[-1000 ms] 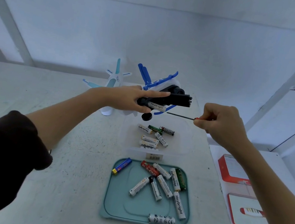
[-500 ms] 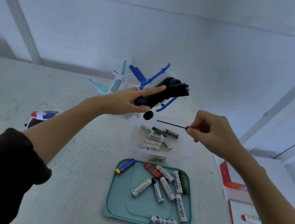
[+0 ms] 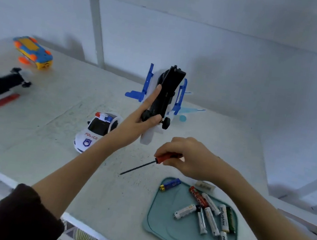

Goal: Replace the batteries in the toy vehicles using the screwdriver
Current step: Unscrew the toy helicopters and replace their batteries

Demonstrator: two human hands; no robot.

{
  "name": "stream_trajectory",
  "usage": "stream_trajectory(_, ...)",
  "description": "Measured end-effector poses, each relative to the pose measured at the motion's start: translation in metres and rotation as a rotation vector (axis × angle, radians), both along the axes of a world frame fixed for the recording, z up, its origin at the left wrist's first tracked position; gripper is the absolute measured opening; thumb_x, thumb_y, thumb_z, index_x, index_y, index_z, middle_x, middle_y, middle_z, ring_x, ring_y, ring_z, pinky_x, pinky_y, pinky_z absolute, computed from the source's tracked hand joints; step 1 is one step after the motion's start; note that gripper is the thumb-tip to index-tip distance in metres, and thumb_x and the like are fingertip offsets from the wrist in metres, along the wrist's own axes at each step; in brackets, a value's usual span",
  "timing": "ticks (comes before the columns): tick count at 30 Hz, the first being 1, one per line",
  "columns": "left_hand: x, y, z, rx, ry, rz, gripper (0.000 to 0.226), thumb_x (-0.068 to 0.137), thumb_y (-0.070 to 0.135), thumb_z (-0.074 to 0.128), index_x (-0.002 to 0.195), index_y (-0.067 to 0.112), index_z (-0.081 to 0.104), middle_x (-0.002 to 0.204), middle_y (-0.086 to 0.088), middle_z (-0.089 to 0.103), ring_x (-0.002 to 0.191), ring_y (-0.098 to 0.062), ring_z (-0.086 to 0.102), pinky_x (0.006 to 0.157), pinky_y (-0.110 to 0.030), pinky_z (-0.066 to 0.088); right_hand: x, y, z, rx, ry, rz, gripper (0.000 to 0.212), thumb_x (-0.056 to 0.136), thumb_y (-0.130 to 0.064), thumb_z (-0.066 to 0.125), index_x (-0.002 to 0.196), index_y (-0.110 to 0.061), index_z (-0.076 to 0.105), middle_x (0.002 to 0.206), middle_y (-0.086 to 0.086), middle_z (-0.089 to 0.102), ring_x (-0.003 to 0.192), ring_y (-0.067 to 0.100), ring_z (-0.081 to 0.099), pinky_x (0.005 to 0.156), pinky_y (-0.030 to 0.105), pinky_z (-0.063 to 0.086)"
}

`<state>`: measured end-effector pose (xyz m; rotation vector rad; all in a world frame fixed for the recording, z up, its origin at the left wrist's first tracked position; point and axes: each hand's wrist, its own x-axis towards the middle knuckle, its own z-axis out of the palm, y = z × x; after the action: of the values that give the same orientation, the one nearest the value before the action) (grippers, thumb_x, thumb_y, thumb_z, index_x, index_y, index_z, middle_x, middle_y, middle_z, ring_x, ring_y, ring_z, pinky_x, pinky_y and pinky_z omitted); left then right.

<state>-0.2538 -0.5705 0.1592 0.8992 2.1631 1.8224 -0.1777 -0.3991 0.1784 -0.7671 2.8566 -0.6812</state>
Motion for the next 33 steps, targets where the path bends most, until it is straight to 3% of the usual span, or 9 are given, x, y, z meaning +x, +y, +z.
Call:
stream_trajectory(5,0.012,-0.023,-0.011,0.052,-0.038,0.072,0.062,0.1,0.018,0.044,0.131,0.062,0.015,0.145,0.031,0.024,0.134,0.006,0.032,0.11,-0.019,0.032,-0.009,-0.034,-0.023,0.055,0.007,0.157,0.018,0.084,-0.01,0.063,0.099,-0.018,0.069,0.1,-0.004,0.06,0.089,0.012,0.056,0.08,0.036,0.048)
stream_trajectory(9,0.02,-0.031,-0.018,0.059,-0.046,0.143,0.061,0.1,0.017,0.044,0.134,0.057,0.014,0.145,0.03,0.024,0.133,0.007,0.033,0.109,-0.014,0.031,-0.015,-0.042,-0.035,0.142,0.025,0.187,0.019,0.083,-0.008,0.063,0.097,-0.017,0.071,0.099,0.001,0.061,0.09,0.019,0.056,0.081,0.037,0.045)
stream_trajectory(12,0.023,-0.033,-0.022,0.075,-0.052,0.177,0.061,0.1,0.015,0.043,0.135,0.054,0.013,0.137,0.037,0.026,0.126,0.014,0.036,0.106,-0.011,0.033,-0.016,-0.044,-0.04,0.206,0.074,0.208,0.022,0.081,-0.006,0.061,0.093,-0.021,0.071,0.098,-0.004,0.064,0.094,0.017,0.057,0.086,0.039,0.043)
stream_trajectory(16,0.025,-0.032,-0.024,0.067,-0.04,0.183,0.061,0.1,0.013,0.043,0.139,0.048,0.01,0.143,0.029,0.024,0.126,0.016,0.035,0.103,-0.007,0.032,-0.015,-0.046,-0.044,0.342,0.093,0.217,0.021,0.082,-0.013,0.061,0.097,-0.025,0.069,0.104,-0.011,0.065,0.101,0.012,0.054,0.097,0.034,0.032)
stream_trajectory(19,0.024,-0.031,-0.026,0.058,-0.031,0.198,0.061,0.1,0.015,0.043,0.139,0.048,0.009,0.138,0.034,0.022,0.116,0.028,0.032,0.099,-0.003,0.032,-0.012,-0.042,-0.043,0.221,0.094,0.212,0.029,0.078,0.0,0.062,0.101,-0.016,0.07,0.105,-0.002,0.068,0.099,0.018,0.058,0.097,0.035,0.037)
stream_trajectory(22,0.022,-0.031,-0.025,0.04,-0.023,0.206,0.06,0.1,0.019,0.042,0.138,0.051,0.008,0.134,0.042,0.02,0.115,0.03,0.029,0.099,-0.002,0.031,-0.001,-0.034,-0.027,-0.011,0.039,0.177,0.025,0.074,0.004,0.068,0.097,-0.006,0.071,0.096,0.007,0.069,0.086,0.019,0.061,0.082,0.021,0.044)
stream_trajectory(26,0.022,-0.03,-0.027,0.053,-0.022,0.207,0.06,0.1,0.021,0.043,0.137,0.054,0.008,0.144,0.029,0.023,0.134,0.002,0.031,0.11,-0.021,0.03,0.013,-0.02,-0.018,0.114,0.008,0.188,0.018,0.078,-0.004,0.069,0.096,-0.005,0.069,0.094,0.005,0.066,0.079,0.008,0.045,0.074,0.007,0.033)
stream_trajectory(29,0.023,-0.03,-0.029,0.057,-0.007,0.202,0.06,0.1,0.021,0.043,0.138,0.054,0.009,0.146,0.026,0.021,0.136,-0.001,0.029,0.109,-0.021,0.03,0.019,-0.016,-0.028,0.291,-0.085,0.168,0.024,0.082,-0.008,0.065,0.106,-0.005,0.064,0.108,0.005,0.058,0.093,0.015,0.048,0.084,0.018,0.036)
stream_trajectory(33,0.023,-0.03,-0.029,0.069,-0.01,0.202,0.06,0.1,0.018,0.043,0.138,0.051,0.01,0.138,0.038,0.023,0.121,0.023,0.032,0.099,-0.005,0.032,0.026,-0.012,-0.039,0.31,-0.059,0.154,0.023,0.083,-0.004,0.06,0.106,-0.003,0.063,0.11,0.006,0.054,0.097,0.022,0.052,0.086,0.037,0.043)
